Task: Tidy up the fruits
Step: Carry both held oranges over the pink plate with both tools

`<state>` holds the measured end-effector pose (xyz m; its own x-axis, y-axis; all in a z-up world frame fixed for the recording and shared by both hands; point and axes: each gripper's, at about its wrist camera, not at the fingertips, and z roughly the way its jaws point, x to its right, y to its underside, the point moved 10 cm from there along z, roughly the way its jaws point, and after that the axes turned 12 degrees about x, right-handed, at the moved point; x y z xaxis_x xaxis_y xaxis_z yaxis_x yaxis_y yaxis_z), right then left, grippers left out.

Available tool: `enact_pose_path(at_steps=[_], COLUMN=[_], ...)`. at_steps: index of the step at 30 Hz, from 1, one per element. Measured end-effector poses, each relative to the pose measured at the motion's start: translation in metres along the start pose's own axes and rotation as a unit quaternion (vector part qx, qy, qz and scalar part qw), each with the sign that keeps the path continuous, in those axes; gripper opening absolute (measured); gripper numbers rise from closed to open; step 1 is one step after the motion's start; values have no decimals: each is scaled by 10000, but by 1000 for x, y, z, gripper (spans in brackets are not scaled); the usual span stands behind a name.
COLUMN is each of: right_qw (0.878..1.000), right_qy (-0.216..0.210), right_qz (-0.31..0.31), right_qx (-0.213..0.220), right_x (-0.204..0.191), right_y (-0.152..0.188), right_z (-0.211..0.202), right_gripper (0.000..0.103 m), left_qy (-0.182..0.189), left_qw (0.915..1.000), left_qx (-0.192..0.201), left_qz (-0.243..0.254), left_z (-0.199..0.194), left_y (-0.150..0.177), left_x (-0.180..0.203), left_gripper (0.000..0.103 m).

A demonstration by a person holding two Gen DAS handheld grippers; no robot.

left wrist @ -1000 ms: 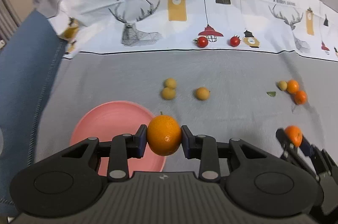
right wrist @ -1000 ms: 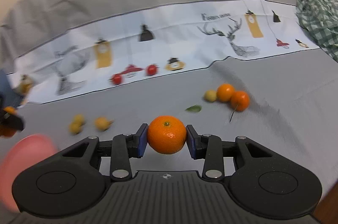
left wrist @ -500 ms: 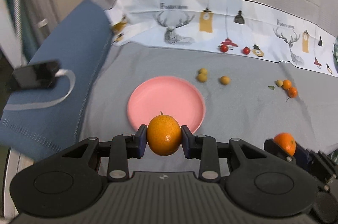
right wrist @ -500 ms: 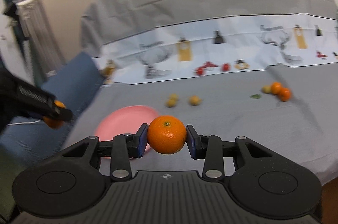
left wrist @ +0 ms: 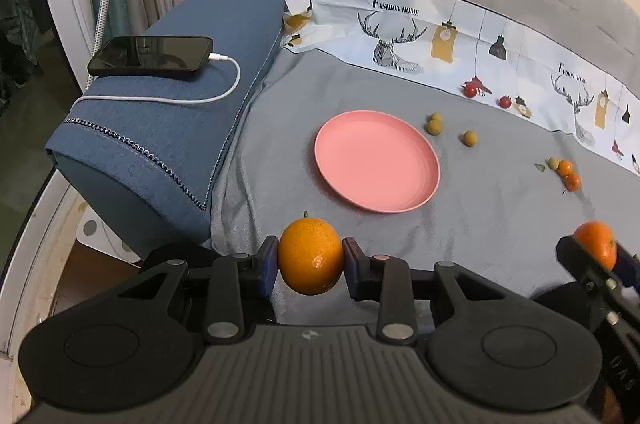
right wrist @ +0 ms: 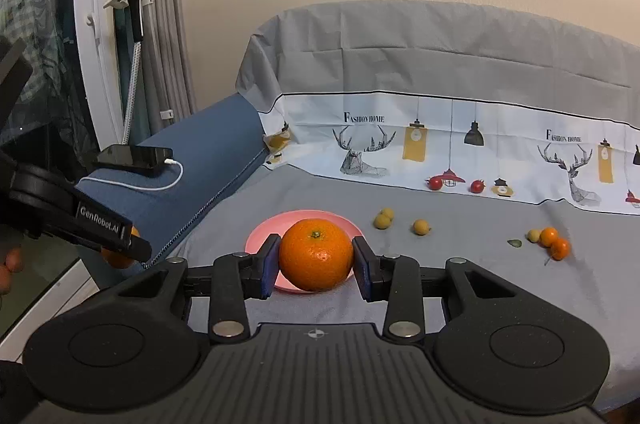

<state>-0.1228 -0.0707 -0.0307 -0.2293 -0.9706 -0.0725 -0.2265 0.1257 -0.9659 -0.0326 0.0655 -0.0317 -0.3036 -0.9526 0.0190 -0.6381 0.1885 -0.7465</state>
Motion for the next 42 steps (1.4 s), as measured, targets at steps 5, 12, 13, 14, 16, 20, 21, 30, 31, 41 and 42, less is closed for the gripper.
enact_pose_path(at_steps=[5,12,13,14,16,20,21,30,31,41,42], right_qw=[9999,9995,9994,9993,9992,9989,9988,9982,9981,9968,9965], right_qy=[43,71,79,84,96,106,114,199,202,136,133], right_qz=[-32,-107,-105,-101,-95,-111,-117,-140,-141,-101,-106], right_qx=[-132,-285,-308,-337,-384,-446,-455,-550,-562,-778,-815], right_x=[-3,-5,-5,-4,-4,-4,-4,1,1,4,5], right_y=[4,9,10,11,13,15,16,19,20,32,35], right_z=[7,19,20,22,24,29,30,49,52,102,108], right_gripper=[40,40,40,40,40,40,40,40,40,40,40], left_qy=[44,64,70,69,73,76,74,73,72,-24,-13], left_qw=[10000,10000,10000,10000,10000,10000,10000,9999,9999,9995,9994], left_qx=[-18,40,29,16,-11,-37,-42,-28,-28,-223,-274], left_qz=[37,44,50,53,49,28,26,67,75,230,221], left_z=[3,8,10,11,14,19,21,37,40,92,100], left_y=[6,0,0,0,0,-3,-3,-16,-17,-29,-28], left_x=[-1,-3,-2,-2,-2,-3,-3,3,4,21,23], left_gripper=[37,37,37,37,37,38,38,37,38,37,37])
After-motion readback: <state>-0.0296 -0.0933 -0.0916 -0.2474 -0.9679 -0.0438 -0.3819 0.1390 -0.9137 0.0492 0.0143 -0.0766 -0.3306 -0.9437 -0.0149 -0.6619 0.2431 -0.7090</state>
